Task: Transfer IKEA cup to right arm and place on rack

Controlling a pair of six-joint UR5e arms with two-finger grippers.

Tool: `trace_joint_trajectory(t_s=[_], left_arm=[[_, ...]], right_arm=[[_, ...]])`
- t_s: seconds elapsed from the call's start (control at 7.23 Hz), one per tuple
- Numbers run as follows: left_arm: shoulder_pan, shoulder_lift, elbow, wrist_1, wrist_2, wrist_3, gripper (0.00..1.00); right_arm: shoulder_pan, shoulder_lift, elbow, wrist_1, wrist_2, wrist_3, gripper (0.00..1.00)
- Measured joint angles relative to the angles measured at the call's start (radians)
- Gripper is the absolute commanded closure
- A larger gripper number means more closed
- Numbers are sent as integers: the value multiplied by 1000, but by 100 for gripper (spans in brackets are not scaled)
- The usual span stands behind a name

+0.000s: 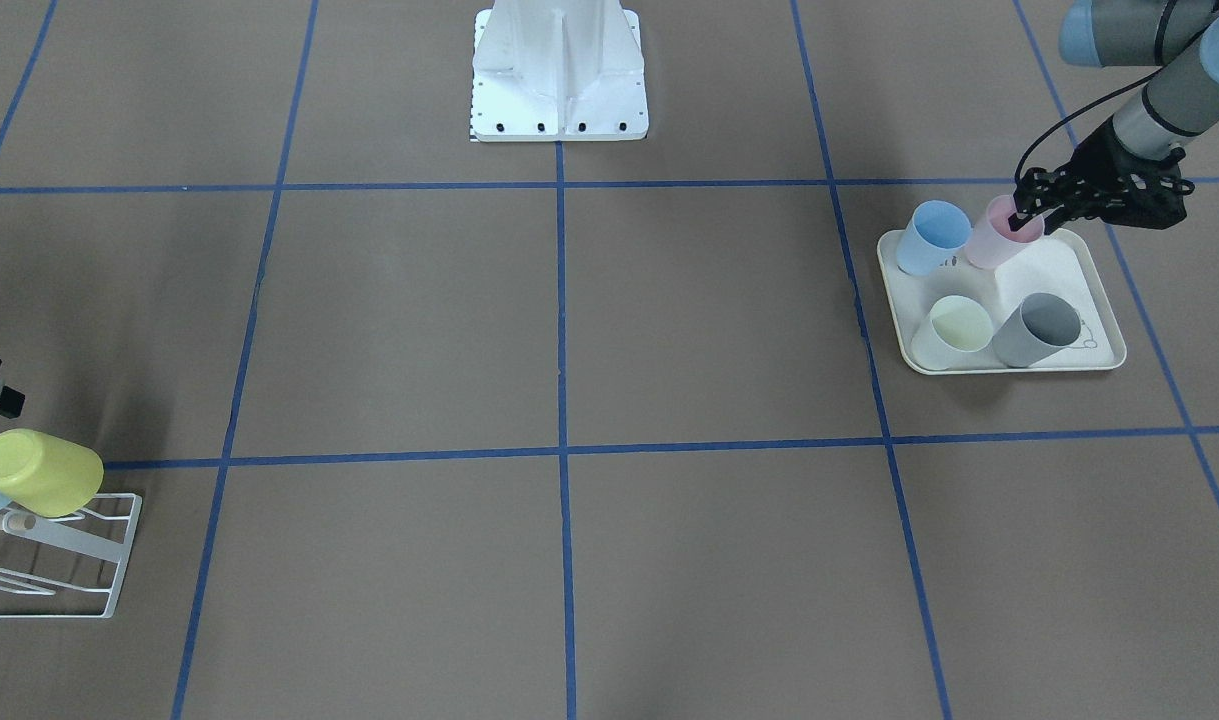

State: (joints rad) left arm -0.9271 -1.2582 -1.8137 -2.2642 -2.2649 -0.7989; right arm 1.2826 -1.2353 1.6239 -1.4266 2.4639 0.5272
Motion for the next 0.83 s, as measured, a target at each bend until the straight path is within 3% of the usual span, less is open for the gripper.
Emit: trace_joint_trajectory(t_s=[0.42,0.83], left_arm=[[-19,1,-14,0,-40,3,100],[-205,-8,-43,31,-197,1,100]], right_arm=[[-85,-31,105,7,-2,167,2],[-189,-39,188,59,-12,373,2]])
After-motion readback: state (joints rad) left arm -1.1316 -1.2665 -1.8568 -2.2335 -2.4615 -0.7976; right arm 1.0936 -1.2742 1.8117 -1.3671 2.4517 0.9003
